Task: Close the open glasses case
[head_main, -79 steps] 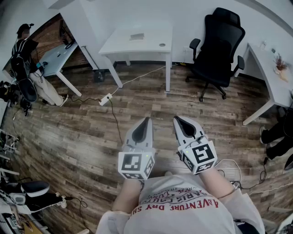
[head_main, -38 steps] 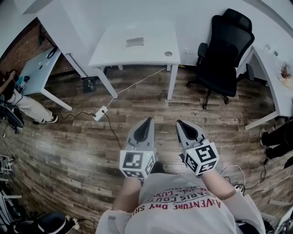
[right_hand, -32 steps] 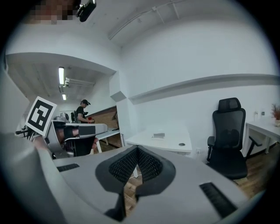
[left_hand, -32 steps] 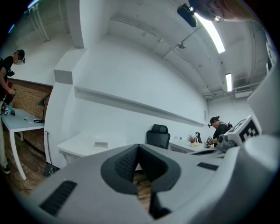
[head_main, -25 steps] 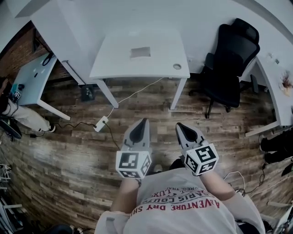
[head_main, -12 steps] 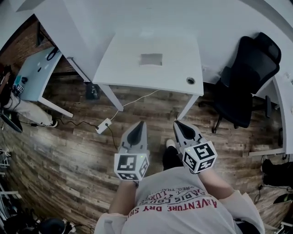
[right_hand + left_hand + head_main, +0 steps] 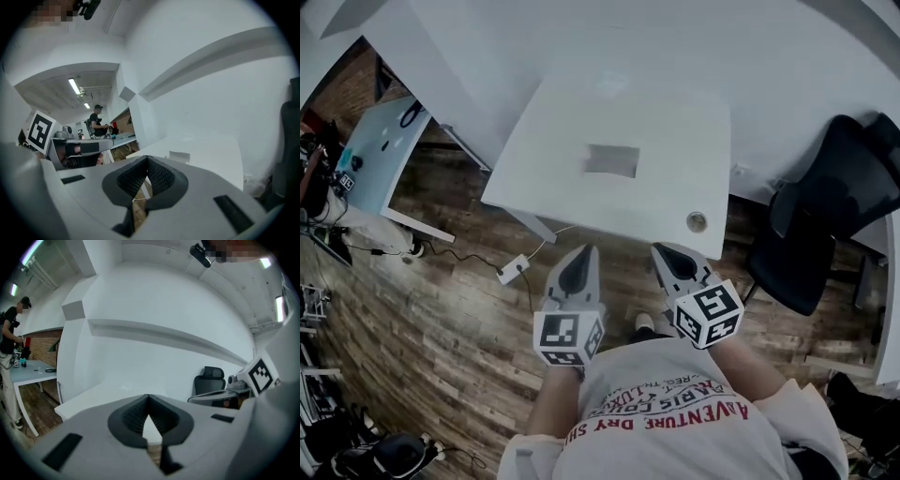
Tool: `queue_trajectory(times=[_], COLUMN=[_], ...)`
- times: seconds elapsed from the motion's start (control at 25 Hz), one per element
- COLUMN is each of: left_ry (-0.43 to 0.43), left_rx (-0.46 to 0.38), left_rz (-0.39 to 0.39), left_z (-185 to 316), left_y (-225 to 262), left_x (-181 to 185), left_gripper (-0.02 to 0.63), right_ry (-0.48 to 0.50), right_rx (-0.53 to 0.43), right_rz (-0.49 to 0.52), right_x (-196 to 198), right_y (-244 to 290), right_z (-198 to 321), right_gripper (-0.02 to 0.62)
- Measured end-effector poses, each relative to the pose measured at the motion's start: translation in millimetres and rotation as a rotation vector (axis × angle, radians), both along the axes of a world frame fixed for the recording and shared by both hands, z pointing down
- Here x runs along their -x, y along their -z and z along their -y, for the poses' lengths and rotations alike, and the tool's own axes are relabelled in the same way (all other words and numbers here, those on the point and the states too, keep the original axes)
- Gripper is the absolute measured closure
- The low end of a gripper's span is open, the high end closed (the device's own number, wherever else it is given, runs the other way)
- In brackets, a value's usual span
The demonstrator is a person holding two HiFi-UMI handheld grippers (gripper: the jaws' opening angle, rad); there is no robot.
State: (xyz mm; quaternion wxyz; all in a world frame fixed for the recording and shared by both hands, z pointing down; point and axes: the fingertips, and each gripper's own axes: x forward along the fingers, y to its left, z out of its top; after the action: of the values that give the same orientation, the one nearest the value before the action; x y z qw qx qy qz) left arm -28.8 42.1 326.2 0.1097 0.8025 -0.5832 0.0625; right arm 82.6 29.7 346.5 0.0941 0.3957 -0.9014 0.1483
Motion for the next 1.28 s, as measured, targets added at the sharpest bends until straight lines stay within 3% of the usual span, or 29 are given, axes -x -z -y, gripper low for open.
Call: queue_trajectory(times=[0.32, 0.52, 0.88, 1.28], left_ry=[0.024, -0.015, -0.126, -0.297], left_rx=[0.094, 0.15, 0.229, 0.365], left_rz=[-0.012, -0.002, 0.055, 0.116], left_z=[70.6, 112.8, 214.1, 260.5], left_y=[-31.9, -57.9, -102.3, -184.1], left_x=[-6.6, 5.1, 45.3, 48.6], left_gripper=[0.609, 0.609, 0.609, 0.609], right_ry=[0.005, -0.03, -0.147, -0.194], right_rx=[0.031, 0.053, 0.108, 0.156], right_rz=[-0.009, -0.032, -0.061, -0.155], right_x=[-16.1, -10.6, 19.8, 42.6], right_y=[-14.4, -26.9, -46.3, -82.0], right_z=[84.8, 125.0, 212.2, 283.2], right_gripper=[0.584, 0.584, 0.584, 0.584])
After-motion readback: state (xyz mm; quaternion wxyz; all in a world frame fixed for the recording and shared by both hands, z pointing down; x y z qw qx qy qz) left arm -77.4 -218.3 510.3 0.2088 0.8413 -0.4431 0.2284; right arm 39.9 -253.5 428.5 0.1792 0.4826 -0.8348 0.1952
